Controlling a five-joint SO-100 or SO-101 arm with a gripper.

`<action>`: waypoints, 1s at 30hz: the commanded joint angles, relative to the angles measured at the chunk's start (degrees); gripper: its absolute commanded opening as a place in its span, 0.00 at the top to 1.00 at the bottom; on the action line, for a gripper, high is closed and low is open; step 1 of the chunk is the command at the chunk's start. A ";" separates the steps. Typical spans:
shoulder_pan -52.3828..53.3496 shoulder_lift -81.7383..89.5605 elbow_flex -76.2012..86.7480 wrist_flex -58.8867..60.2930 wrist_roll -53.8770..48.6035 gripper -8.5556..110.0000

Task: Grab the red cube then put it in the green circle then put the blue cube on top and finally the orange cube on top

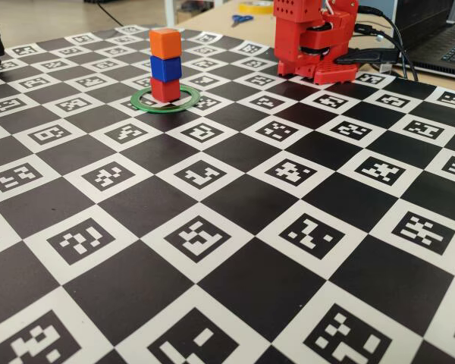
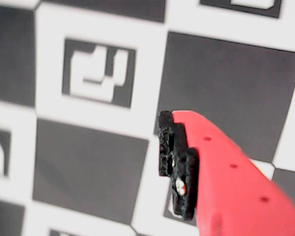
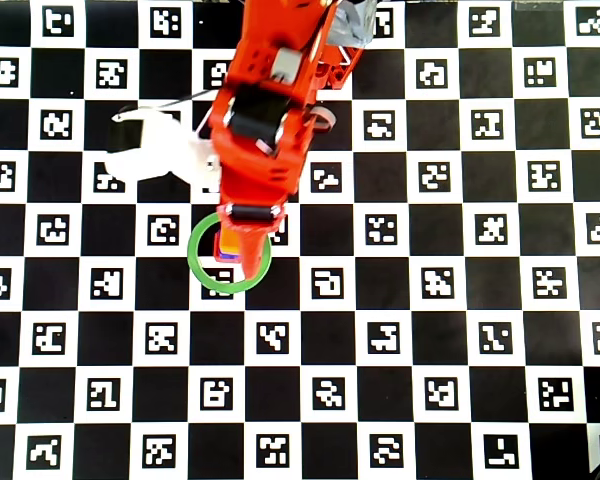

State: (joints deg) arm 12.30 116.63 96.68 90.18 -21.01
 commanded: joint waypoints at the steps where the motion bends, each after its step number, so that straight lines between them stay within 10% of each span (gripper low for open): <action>1: -5.63 8.53 2.72 -1.49 -4.31 0.74; 11: -8.00 25.31 23.73 -12.74 -17.58 0.97; 30: -4.75 56.16 67.50 -37.97 -51.15 0.98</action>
State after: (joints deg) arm 6.86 167.96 160.58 55.11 -67.41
